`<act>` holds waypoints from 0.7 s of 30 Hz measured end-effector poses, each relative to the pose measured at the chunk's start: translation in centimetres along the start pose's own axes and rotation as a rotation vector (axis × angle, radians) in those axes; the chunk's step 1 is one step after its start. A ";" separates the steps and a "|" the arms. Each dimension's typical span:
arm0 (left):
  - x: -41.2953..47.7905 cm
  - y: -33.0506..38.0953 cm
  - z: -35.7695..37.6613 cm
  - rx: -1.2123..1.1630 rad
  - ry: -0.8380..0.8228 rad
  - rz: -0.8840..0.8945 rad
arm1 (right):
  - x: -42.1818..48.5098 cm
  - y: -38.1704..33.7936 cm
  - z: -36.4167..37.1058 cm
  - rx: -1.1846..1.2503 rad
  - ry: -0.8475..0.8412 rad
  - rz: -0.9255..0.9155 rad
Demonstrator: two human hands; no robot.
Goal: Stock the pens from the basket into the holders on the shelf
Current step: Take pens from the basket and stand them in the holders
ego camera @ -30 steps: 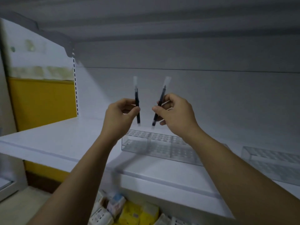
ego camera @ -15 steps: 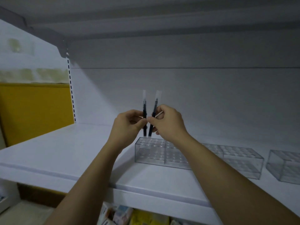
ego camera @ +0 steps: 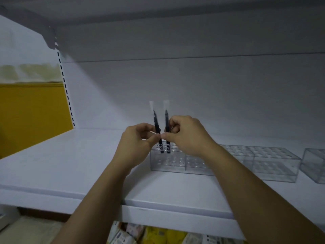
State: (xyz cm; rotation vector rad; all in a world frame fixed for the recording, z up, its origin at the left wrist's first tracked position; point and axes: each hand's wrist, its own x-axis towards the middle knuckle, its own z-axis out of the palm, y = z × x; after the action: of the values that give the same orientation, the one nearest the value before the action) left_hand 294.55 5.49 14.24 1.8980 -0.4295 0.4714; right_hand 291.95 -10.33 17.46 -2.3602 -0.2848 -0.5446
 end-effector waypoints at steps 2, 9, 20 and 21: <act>0.0 -0.1 -0.1 0.010 -0.015 -0.003 | -0.2 0.1 0.0 -0.004 0.006 -0.001; 0.2 1.0 -0.2 0.058 -0.041 0.000 | -0.1 0.1 0.1 -0.003 0.007 0.017; -0.2 0.8 -0.5 0.121 -0.086 -0.038 | -0.2 0.3 0.1 -0.065 -0.090 0.065; -0.2 0.8 -0.6 0.133 -0.103 -0.038 | -0.3 0.2 0.0 -0.068 -0.081 0.065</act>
State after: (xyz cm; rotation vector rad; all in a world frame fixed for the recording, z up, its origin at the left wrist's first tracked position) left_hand 293.96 5.75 14.96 2.0620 -0.4376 0.3865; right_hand 291.79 -10.46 17.18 -2.4521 -0.2286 -0.4342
